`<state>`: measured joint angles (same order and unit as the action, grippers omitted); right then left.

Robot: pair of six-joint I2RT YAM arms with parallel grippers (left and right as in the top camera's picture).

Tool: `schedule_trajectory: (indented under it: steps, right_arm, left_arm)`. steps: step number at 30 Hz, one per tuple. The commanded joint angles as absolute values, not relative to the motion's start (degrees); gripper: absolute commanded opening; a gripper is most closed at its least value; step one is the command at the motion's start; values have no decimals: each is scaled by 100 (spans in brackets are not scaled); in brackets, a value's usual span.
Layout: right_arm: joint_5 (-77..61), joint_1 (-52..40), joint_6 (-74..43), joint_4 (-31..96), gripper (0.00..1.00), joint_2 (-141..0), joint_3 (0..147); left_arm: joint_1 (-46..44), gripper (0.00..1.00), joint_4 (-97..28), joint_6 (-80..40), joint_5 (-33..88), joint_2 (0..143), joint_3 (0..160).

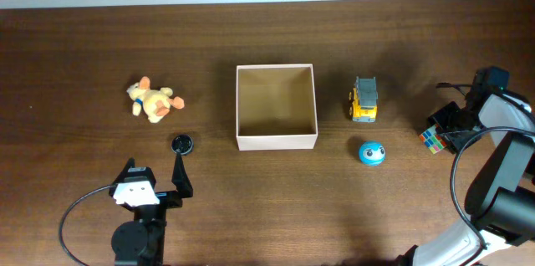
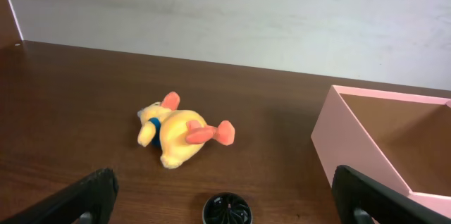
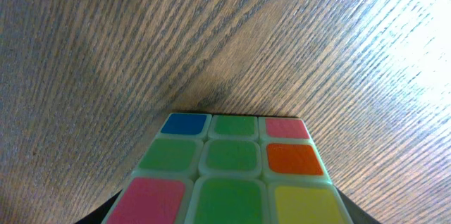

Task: Pack container
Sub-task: 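Lift the cube with the right gripper and carry it over the box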

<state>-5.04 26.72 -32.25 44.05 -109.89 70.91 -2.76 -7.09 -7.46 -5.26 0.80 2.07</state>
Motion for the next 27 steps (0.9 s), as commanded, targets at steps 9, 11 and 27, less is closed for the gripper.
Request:
schedule_trajectory:
  steps: [9, 11, 27]
  right_arm:
    - [-513, 2700, -3052, 4528, 57, -10973, 7140]
    - [-556, 2700, -2867, 4648, 57, -10971, 7282]
    - [-587, 2379, -1380, 6082, 57, -10962, 9601]
  left_arm:
    - [-261, 99, -696, -655, -445, 34, 176]
    - [-261, 99, -696, -657, -445, 34, 176]
    - [-261, 99, -696, -655, -445, 34, 176]
